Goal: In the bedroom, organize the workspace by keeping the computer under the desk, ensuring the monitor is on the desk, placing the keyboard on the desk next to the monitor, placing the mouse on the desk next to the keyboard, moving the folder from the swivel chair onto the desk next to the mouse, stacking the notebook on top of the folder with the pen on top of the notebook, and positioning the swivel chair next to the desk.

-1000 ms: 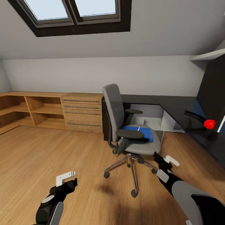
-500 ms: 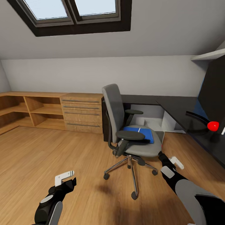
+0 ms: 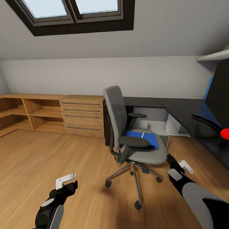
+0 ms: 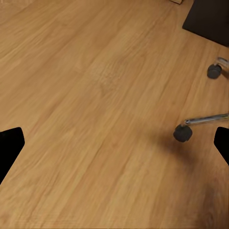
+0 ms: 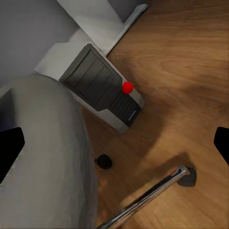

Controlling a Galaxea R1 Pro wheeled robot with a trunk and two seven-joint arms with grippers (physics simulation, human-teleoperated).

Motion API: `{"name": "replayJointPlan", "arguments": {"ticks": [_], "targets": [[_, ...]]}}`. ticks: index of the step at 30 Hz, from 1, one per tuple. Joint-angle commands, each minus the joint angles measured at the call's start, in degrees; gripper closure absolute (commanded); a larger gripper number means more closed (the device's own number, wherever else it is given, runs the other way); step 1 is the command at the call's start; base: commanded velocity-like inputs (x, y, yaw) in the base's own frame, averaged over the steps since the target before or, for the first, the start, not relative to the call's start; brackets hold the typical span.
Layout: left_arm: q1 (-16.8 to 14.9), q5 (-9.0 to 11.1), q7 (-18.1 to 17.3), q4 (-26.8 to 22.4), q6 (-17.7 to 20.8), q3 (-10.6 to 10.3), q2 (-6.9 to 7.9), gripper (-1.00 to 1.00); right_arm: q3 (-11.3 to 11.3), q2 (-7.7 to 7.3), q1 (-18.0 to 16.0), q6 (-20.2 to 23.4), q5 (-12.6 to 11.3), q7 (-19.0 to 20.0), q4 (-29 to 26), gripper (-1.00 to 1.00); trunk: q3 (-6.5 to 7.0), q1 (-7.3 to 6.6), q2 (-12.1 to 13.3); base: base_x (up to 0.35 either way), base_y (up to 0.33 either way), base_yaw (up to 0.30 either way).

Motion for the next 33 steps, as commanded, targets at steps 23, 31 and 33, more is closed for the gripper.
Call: {"name": "replayJointPlan", "arguments": {"ticks": [23,31,33], "targets": [[0.0,0.6,0.4,0.1,0.5,0.0,-0.03,-1.0,-1.1,-4.22,0.0,-0.1,-1.9,-0.2,0.1,-1.0,-0.06,0.02,0.0,0.138,0.0,0.0],[0.0,0.6,0.4,0.1,0.5,0.1,-0.03,-1.0,-1.5,-6.34,0.0,4.7,-6.0,0.1,0.0,-1.0,-0.06,0.02,0.0,0.144,0.0,0.0],[0.0,0.6,0.4,0.1,0.5,0.1,0.01,-1.0,-1.5,-6.47,0.0,5.3,-6.2,0.1,0.0,-1.0,-0.06,0.02,0.0,0.095,0.0,0.0]]}}
